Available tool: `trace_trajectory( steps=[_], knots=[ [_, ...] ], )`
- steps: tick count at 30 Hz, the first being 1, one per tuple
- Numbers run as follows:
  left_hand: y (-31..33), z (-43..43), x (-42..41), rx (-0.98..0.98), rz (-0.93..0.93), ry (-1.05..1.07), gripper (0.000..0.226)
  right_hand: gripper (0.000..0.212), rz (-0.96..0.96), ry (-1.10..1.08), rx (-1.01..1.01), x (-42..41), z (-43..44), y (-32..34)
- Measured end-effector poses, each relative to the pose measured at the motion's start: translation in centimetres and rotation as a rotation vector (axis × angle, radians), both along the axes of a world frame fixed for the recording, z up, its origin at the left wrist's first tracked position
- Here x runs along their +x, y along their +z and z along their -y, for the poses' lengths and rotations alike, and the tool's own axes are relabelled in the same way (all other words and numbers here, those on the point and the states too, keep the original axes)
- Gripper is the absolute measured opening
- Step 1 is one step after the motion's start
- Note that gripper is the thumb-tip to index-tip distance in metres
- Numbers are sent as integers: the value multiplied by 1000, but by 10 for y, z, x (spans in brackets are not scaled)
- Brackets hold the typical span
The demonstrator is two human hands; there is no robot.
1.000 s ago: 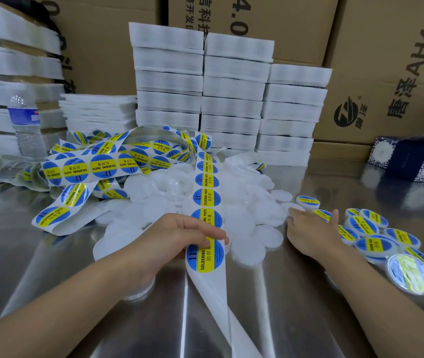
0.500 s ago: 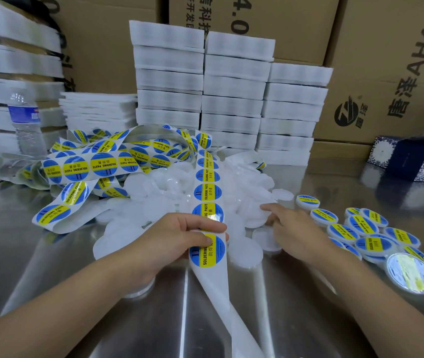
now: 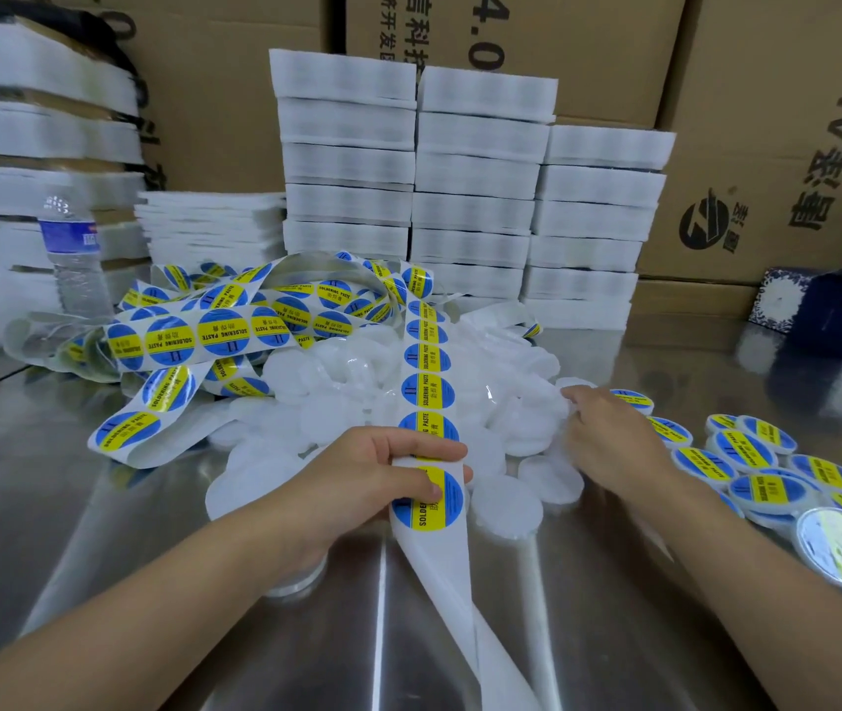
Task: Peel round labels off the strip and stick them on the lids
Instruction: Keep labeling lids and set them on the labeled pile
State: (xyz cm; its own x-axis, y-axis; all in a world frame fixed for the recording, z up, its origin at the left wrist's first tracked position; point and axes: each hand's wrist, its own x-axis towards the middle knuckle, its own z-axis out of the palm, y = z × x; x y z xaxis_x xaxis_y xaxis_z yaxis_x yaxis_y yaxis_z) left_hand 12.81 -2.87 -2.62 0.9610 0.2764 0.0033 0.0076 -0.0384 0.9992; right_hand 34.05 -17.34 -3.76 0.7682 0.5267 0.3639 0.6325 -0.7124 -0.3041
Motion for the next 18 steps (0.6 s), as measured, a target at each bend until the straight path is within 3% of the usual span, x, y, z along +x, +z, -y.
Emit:
trace_trajectory(
  steps=[4, 8, 12, 16, 18],
  knots=[
    [-1, -1, 0, 11, -7, 2, 41, 45, -218, 0, -3, 26, -9, 2],
    [-1, -1, 0, 12, -4, 5, 42, 42, -155, -12, -236, 42, -15, -1],
    [0, 0, 0, 6, -1, 13, 42, 43, -222, -11, -220, 51, -22, -4],
    [1, 0, -1, 18, 1, 16, 41, 51, -241, -53, -21, 55, -25, -2],
    [1, 0, -1, 24, -3, 16, 41, 51, -272, -73, -69, 56, -23, 1]
  ],
)
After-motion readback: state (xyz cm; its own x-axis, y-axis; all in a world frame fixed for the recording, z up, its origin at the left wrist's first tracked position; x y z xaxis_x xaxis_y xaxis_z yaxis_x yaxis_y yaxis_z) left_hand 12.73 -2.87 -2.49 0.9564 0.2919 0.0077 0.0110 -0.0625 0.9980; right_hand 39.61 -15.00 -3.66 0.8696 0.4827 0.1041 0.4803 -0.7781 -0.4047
